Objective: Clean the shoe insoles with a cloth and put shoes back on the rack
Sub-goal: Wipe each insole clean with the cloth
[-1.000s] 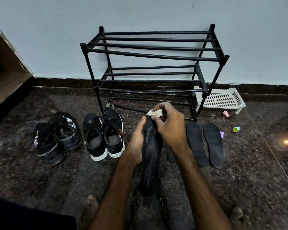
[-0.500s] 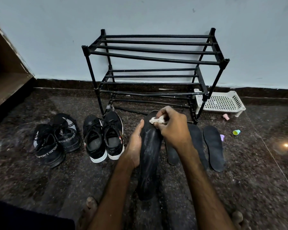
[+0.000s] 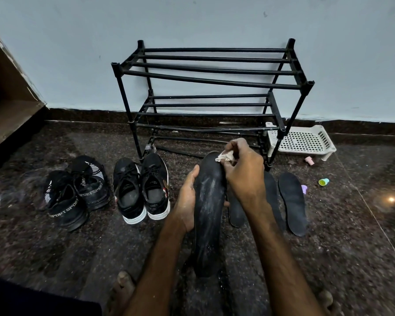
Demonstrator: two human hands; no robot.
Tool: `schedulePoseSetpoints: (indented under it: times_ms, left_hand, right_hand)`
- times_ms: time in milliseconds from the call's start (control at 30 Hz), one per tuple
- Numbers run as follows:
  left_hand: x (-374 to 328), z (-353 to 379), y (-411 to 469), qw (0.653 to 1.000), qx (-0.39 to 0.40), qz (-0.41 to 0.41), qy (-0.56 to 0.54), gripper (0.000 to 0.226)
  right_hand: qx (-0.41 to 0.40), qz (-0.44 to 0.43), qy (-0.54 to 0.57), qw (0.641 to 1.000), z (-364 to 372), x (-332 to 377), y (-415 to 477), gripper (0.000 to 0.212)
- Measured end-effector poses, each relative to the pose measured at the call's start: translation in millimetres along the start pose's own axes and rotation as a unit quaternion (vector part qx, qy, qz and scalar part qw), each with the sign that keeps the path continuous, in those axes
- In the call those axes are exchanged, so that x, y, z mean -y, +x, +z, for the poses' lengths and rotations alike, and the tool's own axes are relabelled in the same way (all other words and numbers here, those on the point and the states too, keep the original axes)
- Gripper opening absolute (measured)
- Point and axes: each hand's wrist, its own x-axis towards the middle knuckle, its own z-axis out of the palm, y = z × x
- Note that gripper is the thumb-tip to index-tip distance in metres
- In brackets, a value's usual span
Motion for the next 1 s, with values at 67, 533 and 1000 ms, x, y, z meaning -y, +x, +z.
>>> schedulePoseSetpoints:
  times_ms: [67, 533, 1000]
  left_hand:
    - [-3, 2, -1, 1.000, -0.003, 0.001, 0.000, 0.057]
    - [-9, -7, 2, 1.000, -0.006, 0.014, 0.011, 0.061]
    - [-10, -5, 3, 1.000, -0.003, 0.001, 0.027, 0.064]
  right_hand:
    - [0.019, -0.035, 0.039, 0.998, 7, 8, -2, 0.035]
    - [0.113, -0.008, 0.077, 0.991, 6, 10, -1, 0.033]
    - [0.103, 0.005, 0.016, 0.995, -6, 5, 4, 0.035]
